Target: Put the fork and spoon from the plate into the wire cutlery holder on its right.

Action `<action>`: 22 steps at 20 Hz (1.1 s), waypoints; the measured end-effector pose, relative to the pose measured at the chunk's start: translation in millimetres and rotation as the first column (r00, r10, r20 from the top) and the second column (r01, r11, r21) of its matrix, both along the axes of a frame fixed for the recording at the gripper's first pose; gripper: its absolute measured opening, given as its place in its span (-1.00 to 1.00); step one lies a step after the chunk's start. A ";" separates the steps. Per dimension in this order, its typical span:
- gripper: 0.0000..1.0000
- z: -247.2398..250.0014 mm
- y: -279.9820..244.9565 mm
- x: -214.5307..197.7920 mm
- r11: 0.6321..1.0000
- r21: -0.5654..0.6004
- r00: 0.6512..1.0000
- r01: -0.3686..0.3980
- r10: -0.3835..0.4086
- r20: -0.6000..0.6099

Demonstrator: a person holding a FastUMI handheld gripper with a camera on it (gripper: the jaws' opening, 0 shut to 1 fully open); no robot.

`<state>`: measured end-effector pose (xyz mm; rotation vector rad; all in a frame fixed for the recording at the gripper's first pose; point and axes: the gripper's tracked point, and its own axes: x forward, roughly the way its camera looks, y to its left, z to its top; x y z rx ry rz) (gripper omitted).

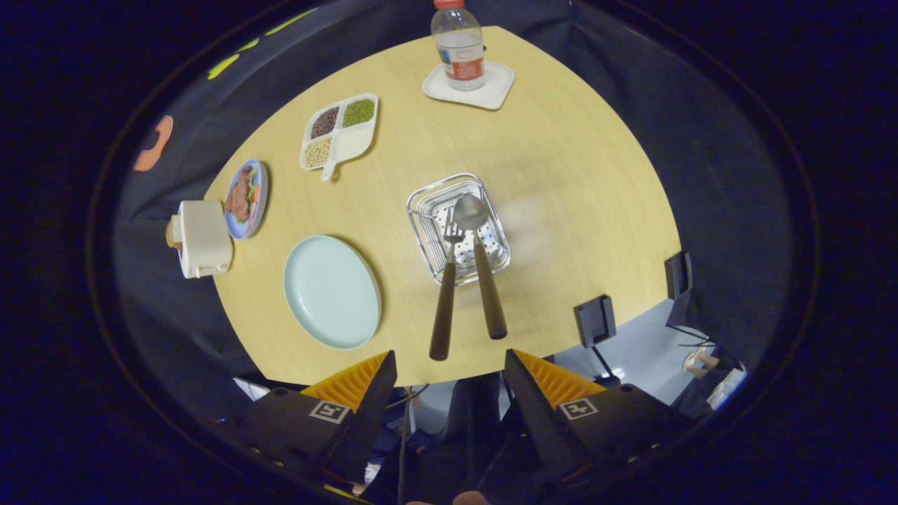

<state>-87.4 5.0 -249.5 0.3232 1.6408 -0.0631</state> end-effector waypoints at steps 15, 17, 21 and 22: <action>0.92 253.7 4.3 109.1 0.993 -0.103 0.255 0.049 0.088 0.963; 0.92 282.4 1.3 106.7 0.991 -0.116 0.111 0.069 0.108 0.988; 0.91 315.2 1.3 96.8 0.988 -0.124 -0.027 0.094 0.127 0.992; 0.92 314.4 1.2 98.9 0.988 -0.126 -0.032 0.093 0.129 0.991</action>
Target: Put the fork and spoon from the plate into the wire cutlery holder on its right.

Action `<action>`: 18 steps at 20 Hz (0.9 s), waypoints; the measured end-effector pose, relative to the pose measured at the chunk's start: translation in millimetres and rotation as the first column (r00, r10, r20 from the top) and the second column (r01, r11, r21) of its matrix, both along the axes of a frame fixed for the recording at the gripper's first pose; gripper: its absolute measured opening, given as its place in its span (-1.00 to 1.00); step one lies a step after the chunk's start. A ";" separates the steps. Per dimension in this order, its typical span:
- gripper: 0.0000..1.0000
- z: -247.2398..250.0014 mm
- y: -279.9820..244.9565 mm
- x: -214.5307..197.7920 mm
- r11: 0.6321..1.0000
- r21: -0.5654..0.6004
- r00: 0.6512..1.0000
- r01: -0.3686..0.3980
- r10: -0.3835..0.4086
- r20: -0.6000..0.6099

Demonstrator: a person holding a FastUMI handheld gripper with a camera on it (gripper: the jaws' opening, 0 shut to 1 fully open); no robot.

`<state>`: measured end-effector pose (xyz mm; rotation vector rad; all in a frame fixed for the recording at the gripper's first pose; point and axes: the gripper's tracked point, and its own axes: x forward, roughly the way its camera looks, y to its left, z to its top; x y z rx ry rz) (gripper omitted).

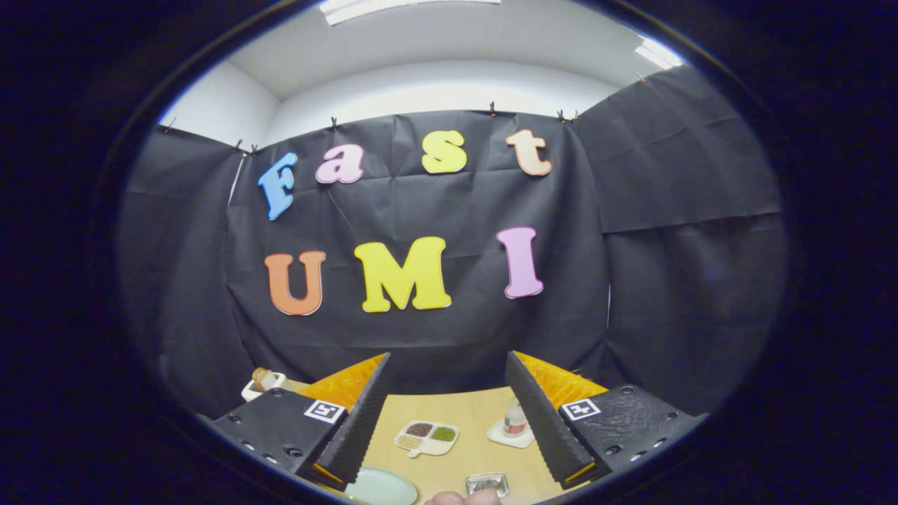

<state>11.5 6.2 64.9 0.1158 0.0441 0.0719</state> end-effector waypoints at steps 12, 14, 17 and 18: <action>0.92 9.1 3.4 -3.6 0.999 0.004 0.997 -0.038 0.038 0.063; 0.92 11.3 5.7 -5.5 0.999 0.011 0.997 -0.049 0.049 0.059; 0.92 8.6 6.0 -4.9 0.997 0.009 0.996 -0.071 0.070 0.051; 0.92 7.9 4.4 -4.9 0.997 0.007 0.996 -0.071 0.070 0.051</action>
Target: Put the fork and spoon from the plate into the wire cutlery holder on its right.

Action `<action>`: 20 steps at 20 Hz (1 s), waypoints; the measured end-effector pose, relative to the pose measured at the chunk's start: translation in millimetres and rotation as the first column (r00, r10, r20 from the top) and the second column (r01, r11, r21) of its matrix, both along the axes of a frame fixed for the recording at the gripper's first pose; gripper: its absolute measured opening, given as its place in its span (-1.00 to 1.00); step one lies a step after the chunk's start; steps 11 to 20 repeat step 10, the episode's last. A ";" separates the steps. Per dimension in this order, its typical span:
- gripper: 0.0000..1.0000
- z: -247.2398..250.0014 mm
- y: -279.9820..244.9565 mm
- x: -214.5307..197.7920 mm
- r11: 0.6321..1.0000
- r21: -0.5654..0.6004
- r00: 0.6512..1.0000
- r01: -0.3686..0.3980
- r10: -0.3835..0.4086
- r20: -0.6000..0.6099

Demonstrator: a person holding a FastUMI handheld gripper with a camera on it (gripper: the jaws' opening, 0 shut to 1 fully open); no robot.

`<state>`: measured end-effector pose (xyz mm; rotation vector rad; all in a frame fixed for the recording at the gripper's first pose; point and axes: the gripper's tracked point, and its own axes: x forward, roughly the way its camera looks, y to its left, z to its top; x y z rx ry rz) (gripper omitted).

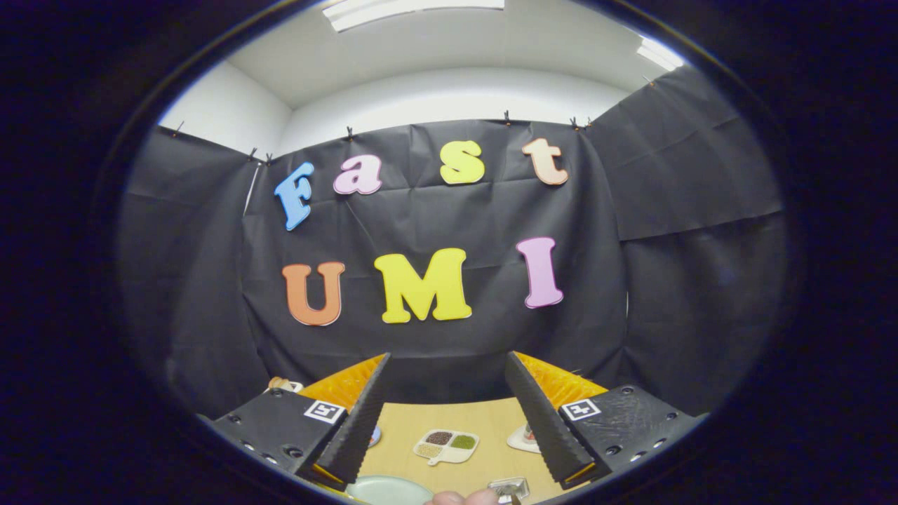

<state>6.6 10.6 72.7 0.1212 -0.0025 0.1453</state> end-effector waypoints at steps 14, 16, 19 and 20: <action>0.92 4.4 4.2 -0.3 1.000 -0.013 1.000 -0.023 0.024 0.017; 0.92 4.4 4.2 -0.3 1.000 -0.013 1.000 -0.023 0.024 0.017; 0.92 4.4 4.2 -0.3 1.000 -0.013 1.000 -0.023 0.024 0.017; 0.92 4.4 4.2 -0.3 1.000 -0.013 1.000 -0.023 0.024 0.017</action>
